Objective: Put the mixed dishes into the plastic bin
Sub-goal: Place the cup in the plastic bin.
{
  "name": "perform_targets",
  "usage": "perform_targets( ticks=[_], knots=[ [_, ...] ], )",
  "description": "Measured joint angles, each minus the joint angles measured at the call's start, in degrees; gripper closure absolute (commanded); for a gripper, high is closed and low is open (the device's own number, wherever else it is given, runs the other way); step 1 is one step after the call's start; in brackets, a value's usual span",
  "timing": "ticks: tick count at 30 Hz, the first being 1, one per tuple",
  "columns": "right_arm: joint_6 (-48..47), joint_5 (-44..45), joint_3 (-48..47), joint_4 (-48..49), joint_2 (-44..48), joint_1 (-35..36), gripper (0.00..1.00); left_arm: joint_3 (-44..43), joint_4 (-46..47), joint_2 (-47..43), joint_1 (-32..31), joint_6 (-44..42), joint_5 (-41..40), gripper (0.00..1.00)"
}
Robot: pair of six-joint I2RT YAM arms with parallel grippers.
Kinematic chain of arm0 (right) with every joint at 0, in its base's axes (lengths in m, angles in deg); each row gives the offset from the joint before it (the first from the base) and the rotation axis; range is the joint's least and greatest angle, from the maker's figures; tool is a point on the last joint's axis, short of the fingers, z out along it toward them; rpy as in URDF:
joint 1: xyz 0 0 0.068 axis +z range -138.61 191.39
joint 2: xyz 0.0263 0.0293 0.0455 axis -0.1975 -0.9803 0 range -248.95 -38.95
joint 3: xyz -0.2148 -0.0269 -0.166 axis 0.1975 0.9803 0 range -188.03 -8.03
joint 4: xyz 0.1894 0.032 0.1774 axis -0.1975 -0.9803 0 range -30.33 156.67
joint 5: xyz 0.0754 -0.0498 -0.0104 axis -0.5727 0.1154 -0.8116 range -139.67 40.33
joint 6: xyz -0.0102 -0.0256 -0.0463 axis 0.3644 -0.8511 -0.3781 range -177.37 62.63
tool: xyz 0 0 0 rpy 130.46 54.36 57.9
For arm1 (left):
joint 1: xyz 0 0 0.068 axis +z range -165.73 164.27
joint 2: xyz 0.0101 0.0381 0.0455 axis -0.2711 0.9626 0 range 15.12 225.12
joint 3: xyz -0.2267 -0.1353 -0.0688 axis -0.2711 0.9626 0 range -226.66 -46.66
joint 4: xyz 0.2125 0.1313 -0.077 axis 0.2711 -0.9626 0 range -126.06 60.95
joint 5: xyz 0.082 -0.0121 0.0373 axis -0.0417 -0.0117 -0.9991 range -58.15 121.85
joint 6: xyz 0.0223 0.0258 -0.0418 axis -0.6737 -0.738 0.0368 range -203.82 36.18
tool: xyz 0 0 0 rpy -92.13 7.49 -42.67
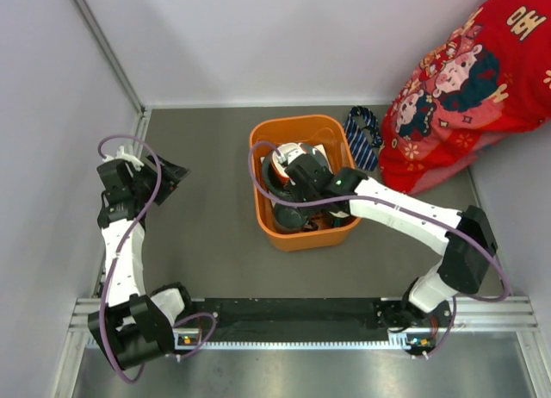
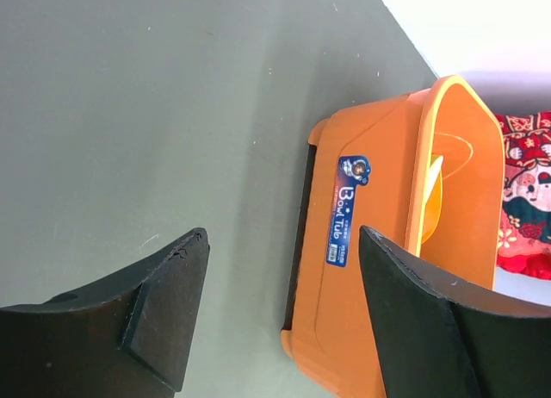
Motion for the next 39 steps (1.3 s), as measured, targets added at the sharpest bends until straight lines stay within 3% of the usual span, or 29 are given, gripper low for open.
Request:
perform_targets(
  ticks=[18,24,39],
  knots=[
    [-1.77,0.59,4.13,8.59,-7.28,0.0,1.0,0.0,-0.02,0.74,-0.07,-0.7,-0.24,0.25],
    [-1.97,0.52,4.13,8.5,-8.44,0.09,0.78,0.0,-0.02,0.74,-0.07,-0.87,-0.26,0.25],
    [-1.86,0.76,3.82,9.46,-7.98,0.09,0.6,0.0,-0.02,0.74,-0.11,-1.68,-0.26,0.25]
  ],
)
